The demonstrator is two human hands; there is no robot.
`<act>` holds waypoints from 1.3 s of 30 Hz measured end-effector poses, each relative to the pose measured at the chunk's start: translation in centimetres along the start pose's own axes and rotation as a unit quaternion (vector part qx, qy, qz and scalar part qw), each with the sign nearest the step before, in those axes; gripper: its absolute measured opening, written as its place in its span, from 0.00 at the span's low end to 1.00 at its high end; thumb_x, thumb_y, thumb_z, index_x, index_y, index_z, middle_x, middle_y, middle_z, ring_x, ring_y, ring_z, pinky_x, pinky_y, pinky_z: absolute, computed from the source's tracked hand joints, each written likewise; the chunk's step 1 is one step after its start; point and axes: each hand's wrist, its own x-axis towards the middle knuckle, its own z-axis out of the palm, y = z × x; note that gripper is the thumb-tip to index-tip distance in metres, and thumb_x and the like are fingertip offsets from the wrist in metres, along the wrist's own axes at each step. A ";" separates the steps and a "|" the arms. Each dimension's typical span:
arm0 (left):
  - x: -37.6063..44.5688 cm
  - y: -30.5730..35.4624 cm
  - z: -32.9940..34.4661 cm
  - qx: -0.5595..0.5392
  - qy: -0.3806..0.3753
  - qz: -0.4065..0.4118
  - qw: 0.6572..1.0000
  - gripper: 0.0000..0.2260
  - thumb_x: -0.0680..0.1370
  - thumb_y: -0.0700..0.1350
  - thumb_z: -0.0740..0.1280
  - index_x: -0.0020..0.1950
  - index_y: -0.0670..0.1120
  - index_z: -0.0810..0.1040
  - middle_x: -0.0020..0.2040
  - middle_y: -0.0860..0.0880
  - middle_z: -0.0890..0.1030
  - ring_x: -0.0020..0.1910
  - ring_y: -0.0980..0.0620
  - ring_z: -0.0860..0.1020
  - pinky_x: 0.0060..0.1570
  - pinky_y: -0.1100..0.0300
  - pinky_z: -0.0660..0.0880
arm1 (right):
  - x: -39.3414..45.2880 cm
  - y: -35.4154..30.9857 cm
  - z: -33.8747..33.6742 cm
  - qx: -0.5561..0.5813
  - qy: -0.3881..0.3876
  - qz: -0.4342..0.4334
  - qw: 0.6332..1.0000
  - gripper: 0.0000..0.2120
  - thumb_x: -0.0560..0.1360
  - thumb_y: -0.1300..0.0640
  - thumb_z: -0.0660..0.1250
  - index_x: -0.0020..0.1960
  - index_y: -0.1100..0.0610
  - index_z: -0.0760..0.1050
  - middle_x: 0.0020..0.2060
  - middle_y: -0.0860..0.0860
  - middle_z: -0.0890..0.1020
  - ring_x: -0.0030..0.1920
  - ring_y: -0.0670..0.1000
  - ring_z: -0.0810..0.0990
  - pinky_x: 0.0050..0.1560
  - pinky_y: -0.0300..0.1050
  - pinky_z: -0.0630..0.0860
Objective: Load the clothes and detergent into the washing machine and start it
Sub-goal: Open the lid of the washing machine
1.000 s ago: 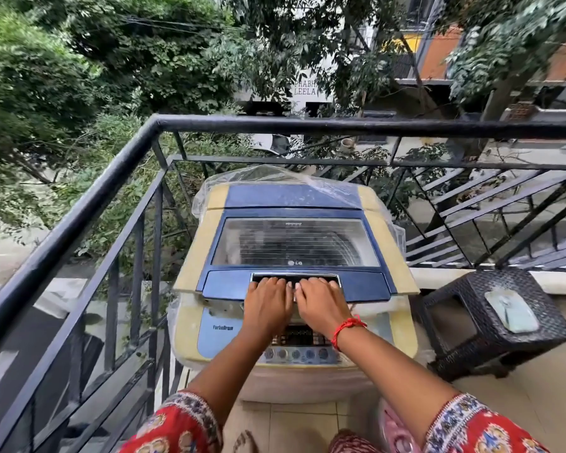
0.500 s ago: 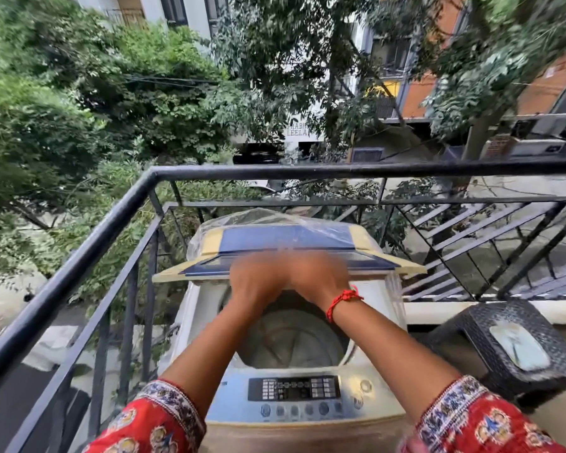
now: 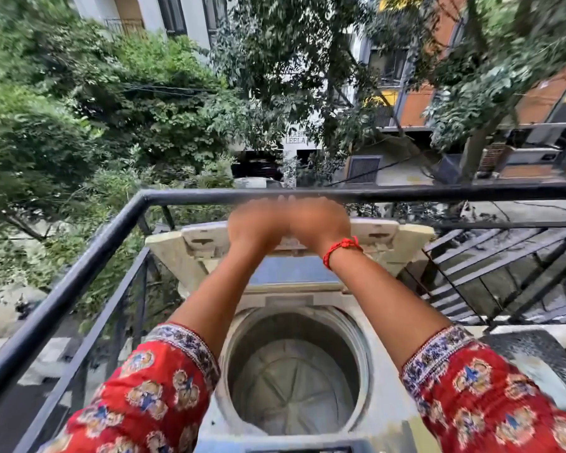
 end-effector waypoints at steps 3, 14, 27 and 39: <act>3.4 -0.2 1.1 -0.016 -0.004 -0.006 1.000 0.24 0.80 0.54 0.53 0.44 0.41 0.83 0.43 0.37 0.83 0.44 0.36 0.81 0.38 0.53 0.69 | 3.4 0.6 1.4 0.003 -0.011 0.007 1.000 0.24 0.79 0.46 0.52 0.43 0.58 0.82 0.41 0.59 0.84 0.43 0.62 0.82 0.39 0.49 0.75; 10.4 -1.2 4.8 -0.048 -0.028 -0.016 0.998 0.23 0.80 0.52 0.53 0.41 0.40 0.81 0.41 0.38 0.82 0.37 0.39 0.75 0.36 0.56 0.63 | 10.5 2.4 5.4 0.016 -0.058 0.024 0.998 0.23 0.79 0.48 0.53 0.40 0.60 0.81 0.40 0.62 0.83 0.43 0.63 0.81 0.38 0.47 0.68; 10.8 -1.4 4.7 -0.068 -0.047 -0.012 0.997 0.25 0.81 0.55 0.50 0.41 0.41 0.80 0.39 0.42 0.81 0.35 0.41 0.76 0.35 0.55 0.69 | 8.2 3.0 5.1 0.092 0.034 -0.036 0.995 0.15 0.77 0.49 0.58 0.38 0.55 0.77 0.37 0.53 0.83 0.40 0.57 0.81 0.37 0.47 0.72; 6.2 -1.9 1.9 -0.103 0.024 0.084 0.991 0.23 0.83 0.50 0.50 0.42 0.44 0.81 0.40 0.44 0.84 0.37 0.46 0.79 0.63 0.48 0.68 | 2.9 1.6 3.3 0.017 -0.022 -0.111 0.993 0.24 0.81 0.49 0.54 0.74 0.57 0.63 0.72 0.52 0.69 0.75 0.49 0.61 0.68 0.73 0.37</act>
